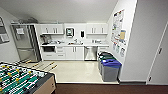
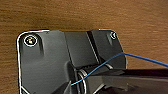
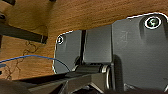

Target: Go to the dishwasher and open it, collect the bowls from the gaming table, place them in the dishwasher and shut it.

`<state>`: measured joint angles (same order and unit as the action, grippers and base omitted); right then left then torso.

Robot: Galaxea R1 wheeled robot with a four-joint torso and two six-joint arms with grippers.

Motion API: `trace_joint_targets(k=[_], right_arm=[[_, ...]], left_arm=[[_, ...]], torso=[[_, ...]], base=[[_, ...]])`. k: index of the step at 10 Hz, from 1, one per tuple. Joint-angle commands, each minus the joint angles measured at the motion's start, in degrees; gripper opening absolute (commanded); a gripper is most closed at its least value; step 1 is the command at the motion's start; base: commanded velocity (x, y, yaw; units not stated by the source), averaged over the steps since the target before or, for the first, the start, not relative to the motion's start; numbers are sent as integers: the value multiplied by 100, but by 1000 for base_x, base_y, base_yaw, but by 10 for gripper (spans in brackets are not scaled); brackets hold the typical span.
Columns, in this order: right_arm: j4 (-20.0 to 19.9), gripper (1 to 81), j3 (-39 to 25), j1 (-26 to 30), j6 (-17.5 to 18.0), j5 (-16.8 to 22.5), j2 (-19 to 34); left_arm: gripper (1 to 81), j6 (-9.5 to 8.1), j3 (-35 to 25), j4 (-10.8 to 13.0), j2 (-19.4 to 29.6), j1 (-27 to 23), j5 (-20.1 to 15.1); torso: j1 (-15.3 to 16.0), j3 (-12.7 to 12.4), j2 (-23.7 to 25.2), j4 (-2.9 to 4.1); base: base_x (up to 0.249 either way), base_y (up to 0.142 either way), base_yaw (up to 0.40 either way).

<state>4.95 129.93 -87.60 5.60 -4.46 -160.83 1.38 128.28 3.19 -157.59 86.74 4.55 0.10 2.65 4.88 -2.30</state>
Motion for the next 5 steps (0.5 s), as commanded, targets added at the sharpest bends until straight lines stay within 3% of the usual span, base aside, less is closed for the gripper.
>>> trace_joint_targets(k=[1, 5], right_arm=[[24, 811, -91, 335, -15, 244, 57], [76, 811, -56, 326, -15, 244, 57]], left_arm=[[811, 12, -110, 23, 69, -302, -253], [811, 12, -110, 32, 51, -310, -253]], torso=[[0, 0, 0, 0], [0, 0, 0, 0]], base=[[194, 0, 0], [194, 0, 0]])
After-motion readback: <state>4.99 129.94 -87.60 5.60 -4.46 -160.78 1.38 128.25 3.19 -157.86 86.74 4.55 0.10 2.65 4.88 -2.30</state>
